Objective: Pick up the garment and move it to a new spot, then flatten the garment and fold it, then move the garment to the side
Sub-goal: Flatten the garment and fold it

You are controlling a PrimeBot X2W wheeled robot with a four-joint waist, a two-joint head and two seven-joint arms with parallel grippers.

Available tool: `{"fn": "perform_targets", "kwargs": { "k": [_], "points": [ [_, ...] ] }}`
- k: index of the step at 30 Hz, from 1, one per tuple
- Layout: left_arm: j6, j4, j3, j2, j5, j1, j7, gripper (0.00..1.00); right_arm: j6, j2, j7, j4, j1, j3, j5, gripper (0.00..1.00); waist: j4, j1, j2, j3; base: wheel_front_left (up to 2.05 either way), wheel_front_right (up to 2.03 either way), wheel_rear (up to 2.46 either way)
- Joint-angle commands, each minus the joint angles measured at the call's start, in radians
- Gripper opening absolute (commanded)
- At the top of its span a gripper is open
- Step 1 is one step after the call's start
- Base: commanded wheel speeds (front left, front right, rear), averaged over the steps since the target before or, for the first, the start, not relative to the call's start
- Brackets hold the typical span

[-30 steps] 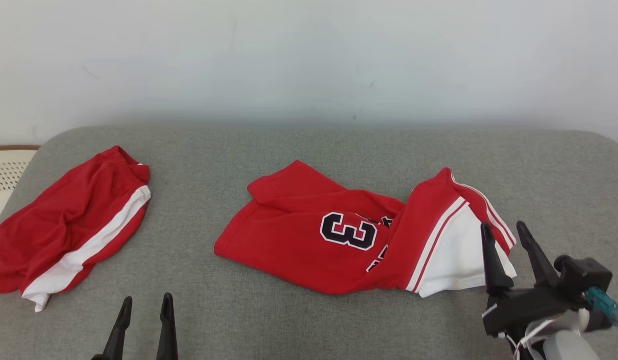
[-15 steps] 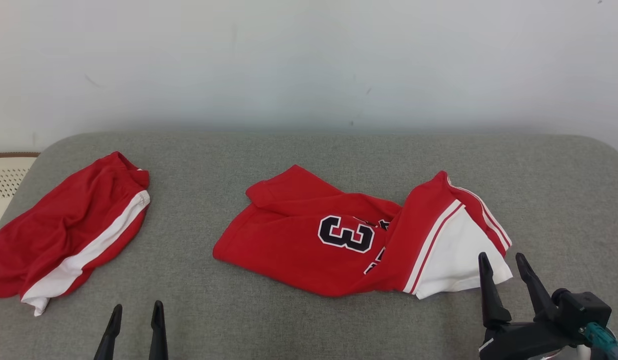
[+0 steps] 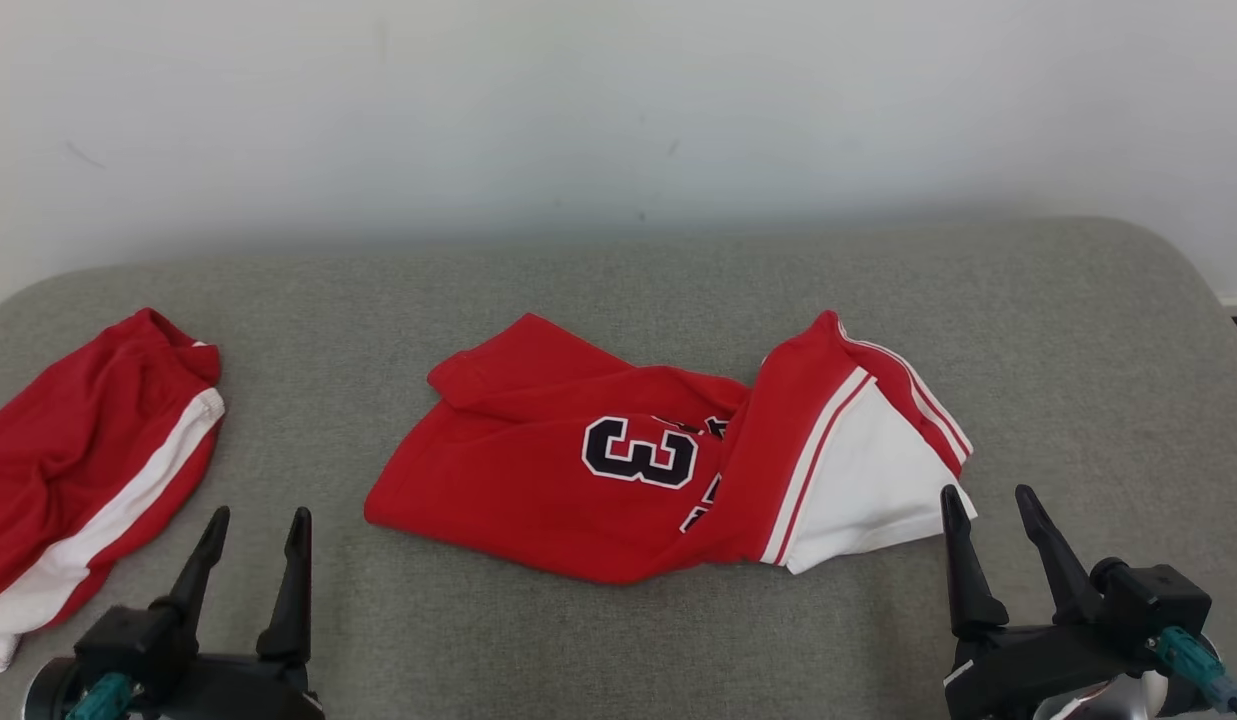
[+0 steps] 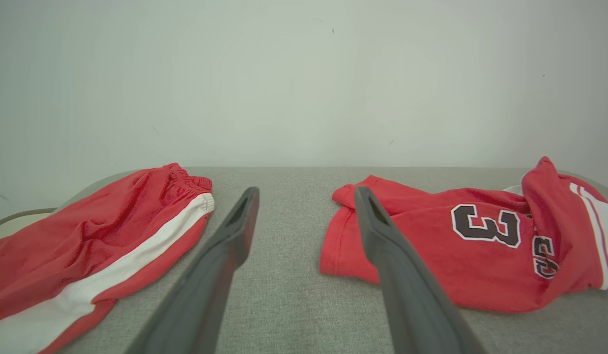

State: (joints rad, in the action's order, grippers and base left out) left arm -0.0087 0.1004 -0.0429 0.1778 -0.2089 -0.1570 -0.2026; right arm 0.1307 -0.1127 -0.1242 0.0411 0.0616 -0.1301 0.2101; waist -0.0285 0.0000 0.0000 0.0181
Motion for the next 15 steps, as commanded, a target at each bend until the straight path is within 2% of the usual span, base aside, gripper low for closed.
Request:
{"fn": "perform_targets", "kwargs": {
  "k": [1,15],
  "points": [
    [-0.009,0.019,-0.001,0.013,-0.005,-0.032,0.008,1.00,0.000,0.000,-0.006,-0.003,0.011,0.000,-0.008,1.00,-0.040,0.0000,0.0000,0.036,0.00,0.00,0.00],
    [-0.072,0.343,-0.035,0.047,-0.041,-0.264,0.062,1.00,0.000,0.010,-0.031,0.023,0.057,-0.006,-0.009,1.00,-0.130,0.0000,0.0000,0.123,0.00,0.00,0.00]
  ]
}}
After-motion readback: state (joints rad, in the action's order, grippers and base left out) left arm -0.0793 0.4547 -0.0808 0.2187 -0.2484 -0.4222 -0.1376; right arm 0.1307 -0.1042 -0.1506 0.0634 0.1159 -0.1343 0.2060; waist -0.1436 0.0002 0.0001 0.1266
